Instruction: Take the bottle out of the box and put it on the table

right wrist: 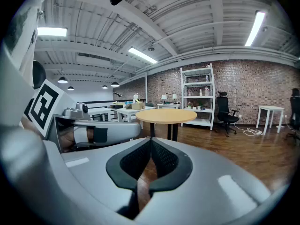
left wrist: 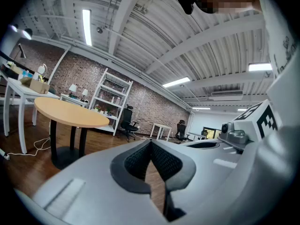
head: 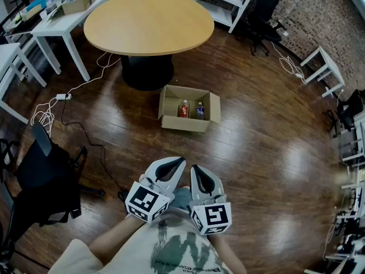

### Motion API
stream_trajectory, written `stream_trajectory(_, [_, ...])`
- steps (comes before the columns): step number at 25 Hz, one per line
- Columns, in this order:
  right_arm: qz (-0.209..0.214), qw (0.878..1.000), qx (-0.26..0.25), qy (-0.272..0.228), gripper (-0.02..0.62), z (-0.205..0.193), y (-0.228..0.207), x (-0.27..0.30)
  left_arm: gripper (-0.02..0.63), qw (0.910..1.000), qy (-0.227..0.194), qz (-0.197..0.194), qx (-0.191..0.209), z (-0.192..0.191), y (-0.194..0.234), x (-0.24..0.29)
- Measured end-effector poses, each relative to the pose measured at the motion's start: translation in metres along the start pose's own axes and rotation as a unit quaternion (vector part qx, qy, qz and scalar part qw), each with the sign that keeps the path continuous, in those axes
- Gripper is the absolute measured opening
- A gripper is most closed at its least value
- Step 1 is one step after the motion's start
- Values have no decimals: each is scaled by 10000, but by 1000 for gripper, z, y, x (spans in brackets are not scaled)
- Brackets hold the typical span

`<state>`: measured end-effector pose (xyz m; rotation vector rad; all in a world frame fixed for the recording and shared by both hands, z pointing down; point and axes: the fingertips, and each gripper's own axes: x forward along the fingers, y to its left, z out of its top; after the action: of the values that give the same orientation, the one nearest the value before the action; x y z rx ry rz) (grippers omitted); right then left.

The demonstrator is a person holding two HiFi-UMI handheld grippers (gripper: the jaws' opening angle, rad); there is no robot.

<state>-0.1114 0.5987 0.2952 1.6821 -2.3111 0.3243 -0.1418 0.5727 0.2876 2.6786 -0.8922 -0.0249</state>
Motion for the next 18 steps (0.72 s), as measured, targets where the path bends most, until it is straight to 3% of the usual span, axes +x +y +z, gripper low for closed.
stream_trajectory(11, [239, 9995, 53, -197, 3, 19, -25, 50, 0, 9996, 70, 242, 98, 8, 36, 34])
stream_trajectory(18, [587, 9976, 178, -323, 3, 41, -60, 114, 0, 9983, 210, 527, 101, 22, 82, 85])
